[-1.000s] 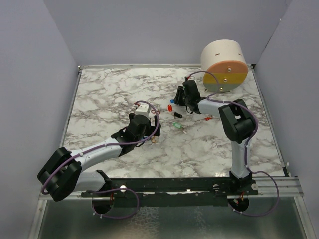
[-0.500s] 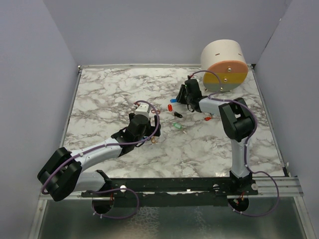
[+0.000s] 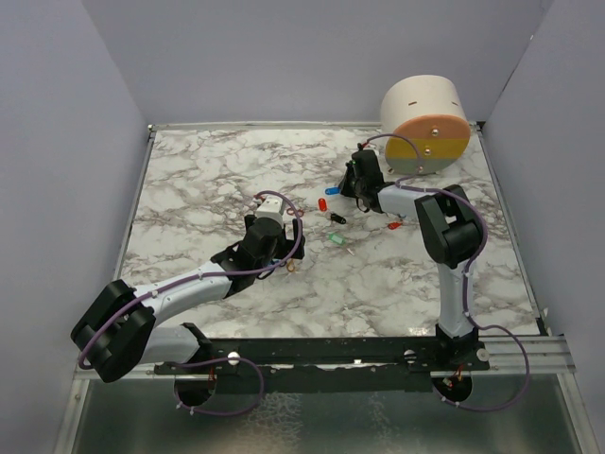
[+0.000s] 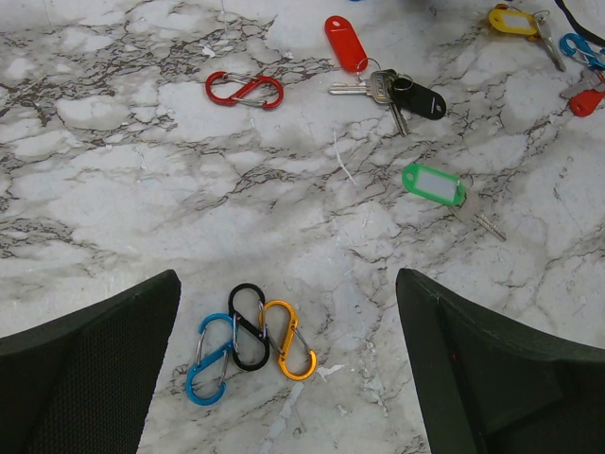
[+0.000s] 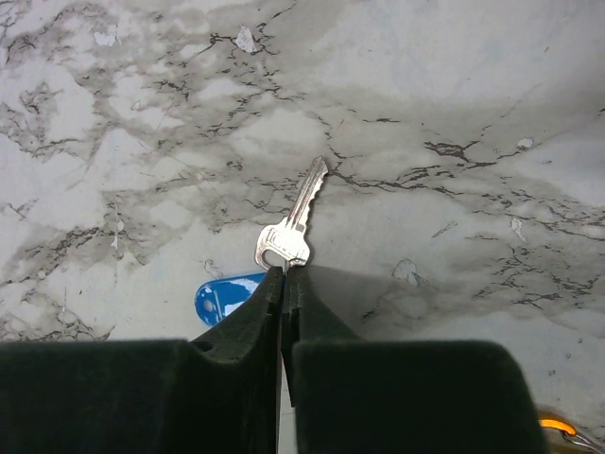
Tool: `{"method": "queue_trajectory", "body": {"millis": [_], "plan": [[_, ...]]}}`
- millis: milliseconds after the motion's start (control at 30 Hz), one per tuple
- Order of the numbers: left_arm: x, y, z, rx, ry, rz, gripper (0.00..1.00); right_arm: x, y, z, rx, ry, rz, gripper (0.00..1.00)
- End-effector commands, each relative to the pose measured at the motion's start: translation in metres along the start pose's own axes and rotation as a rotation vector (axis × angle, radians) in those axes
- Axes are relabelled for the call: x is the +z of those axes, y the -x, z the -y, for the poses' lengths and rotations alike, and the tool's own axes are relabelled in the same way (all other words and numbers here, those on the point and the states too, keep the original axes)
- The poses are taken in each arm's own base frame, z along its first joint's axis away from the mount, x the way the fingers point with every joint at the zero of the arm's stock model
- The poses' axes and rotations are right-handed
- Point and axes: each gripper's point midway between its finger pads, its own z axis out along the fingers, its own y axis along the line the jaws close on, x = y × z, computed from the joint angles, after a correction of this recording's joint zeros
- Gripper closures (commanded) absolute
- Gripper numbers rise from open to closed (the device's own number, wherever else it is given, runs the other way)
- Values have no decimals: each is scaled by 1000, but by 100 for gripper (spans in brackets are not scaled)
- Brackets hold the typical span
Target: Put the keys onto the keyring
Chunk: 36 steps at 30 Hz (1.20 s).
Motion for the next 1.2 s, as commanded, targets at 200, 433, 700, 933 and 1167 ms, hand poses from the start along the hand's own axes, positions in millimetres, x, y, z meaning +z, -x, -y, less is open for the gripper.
{"method": "queue_trajectory", "body": {"millis": [200, 433, 700, 933, 1167], "plan": [[1, 4, 5, -6, -23, 12, 1, -30, 25, -3, -114, 52, 120, 99], [3, 1, 4, 18, -8, -16, 2, -92, 36, -28, -224, 224, 200, 99], [6, -31, -10, 26, 50, -131, 9, -151, 24, -43, -337, 308, 223, 99], [-4, -50, -28, 14, 112, -171, 24, -177, 3, -49, -380, 375, 203, 99], [-11, -63, -41, 14, 164, -210, 27, -184, -13, -49, -376, 407, 183, 99]]}}
